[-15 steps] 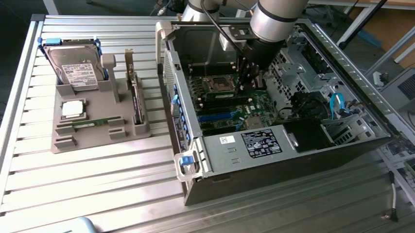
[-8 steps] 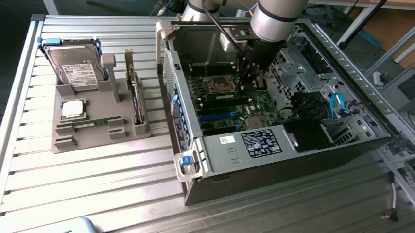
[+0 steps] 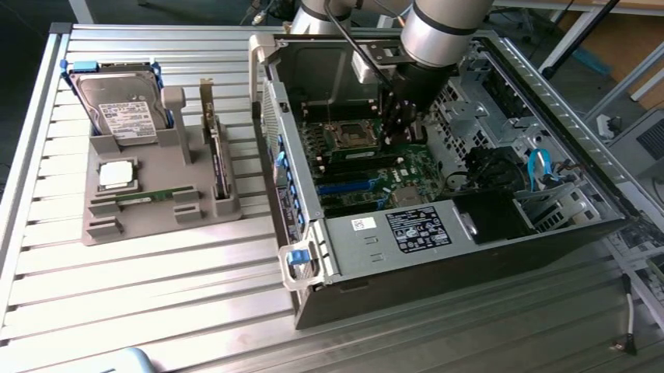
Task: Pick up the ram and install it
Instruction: 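Insert the ram into the slot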
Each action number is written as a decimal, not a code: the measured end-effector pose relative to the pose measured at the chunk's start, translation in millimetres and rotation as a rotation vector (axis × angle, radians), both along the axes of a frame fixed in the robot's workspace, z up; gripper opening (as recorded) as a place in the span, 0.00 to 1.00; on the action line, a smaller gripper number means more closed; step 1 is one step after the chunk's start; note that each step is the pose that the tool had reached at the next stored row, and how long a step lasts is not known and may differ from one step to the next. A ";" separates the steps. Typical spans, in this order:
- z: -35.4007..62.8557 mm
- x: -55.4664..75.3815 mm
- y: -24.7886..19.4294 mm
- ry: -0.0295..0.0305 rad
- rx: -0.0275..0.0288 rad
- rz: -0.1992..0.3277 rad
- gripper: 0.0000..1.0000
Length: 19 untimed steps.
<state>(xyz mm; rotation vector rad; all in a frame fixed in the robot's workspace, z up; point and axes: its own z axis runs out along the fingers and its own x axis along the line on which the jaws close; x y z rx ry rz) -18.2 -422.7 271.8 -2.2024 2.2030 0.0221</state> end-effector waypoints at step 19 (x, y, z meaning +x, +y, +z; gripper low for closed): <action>-11.5 0.0 5.0 0.0001 -0.0002 0.000 0.12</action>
